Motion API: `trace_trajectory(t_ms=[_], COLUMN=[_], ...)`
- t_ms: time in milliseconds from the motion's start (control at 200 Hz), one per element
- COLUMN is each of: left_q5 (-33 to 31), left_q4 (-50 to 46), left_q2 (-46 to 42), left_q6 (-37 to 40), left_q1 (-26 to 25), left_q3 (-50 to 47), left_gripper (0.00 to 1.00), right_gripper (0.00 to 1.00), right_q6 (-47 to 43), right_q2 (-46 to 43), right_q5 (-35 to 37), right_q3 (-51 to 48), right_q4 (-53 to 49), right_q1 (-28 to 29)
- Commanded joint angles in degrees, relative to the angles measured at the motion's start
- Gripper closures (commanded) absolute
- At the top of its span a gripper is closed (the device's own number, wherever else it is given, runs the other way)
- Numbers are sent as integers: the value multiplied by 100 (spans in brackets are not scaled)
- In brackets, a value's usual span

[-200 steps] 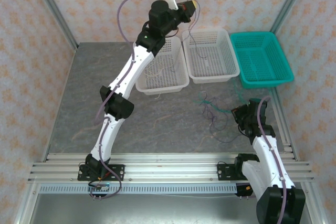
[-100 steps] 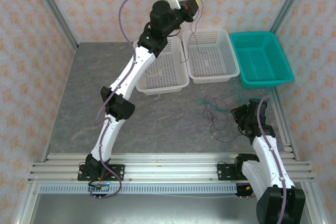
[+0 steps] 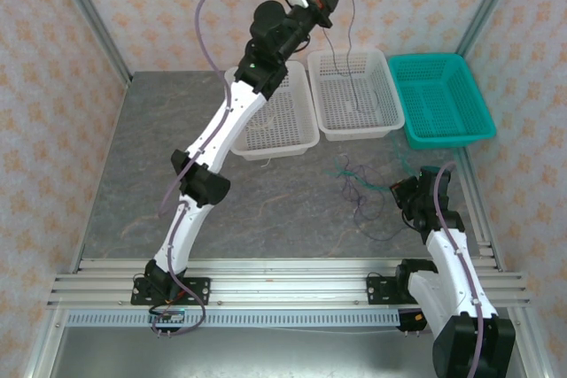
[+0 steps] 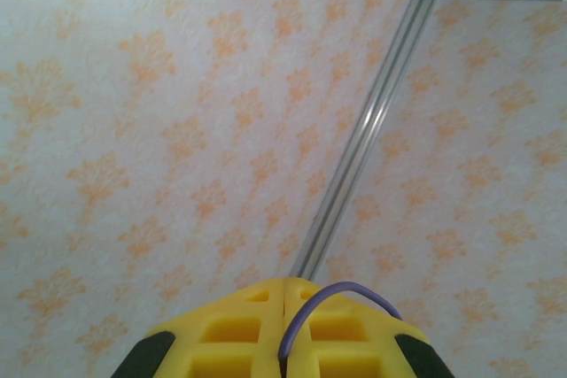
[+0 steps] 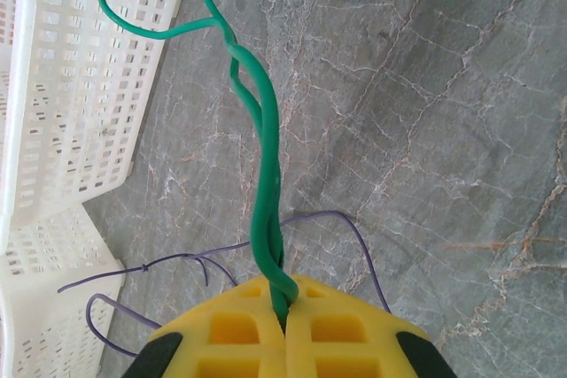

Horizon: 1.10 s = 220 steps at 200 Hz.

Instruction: Untangle the cables

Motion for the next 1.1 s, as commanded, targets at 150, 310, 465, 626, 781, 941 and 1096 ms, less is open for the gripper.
trace_trajectory(t_ms=[150, 310, 465, 626, 781, 941, 1096], left_q5=[-317, -211, -269, -280, -337, -449, -24], left_q4=[-326, -381, -433, -681, -1020, -1727, -1111], left_q2=[1032, 1346, 1629, 1628, 1003, 112, -1286], left_q6=[332, 227, 137, 158, 324, 202, 181], left_q1=[39, 23, -34, -76, -124, -144, -271], left_q3=[62, 53, 55, 55, 19, -132, -1867], left_gripper=[100, 100, 92, 32, 13, 13, 14], right_gripper=[97, 97, 97, 97, 97, 90, 95], right_q6=[-45, -25, 40, -41, -280, -791, -899], right_q2=[-136, -165, -169, -193, -261, -327, -311], right_q5=[-86, -68, -114, -126, -160, -565, -482], right_q3=[90, 69, 78, 161, 295, 429, 226], right_q4=[-122, -147, -129, -279, -446, -484, -820], right_q1=[35, 33, 44, 39, 45, 48, 479])
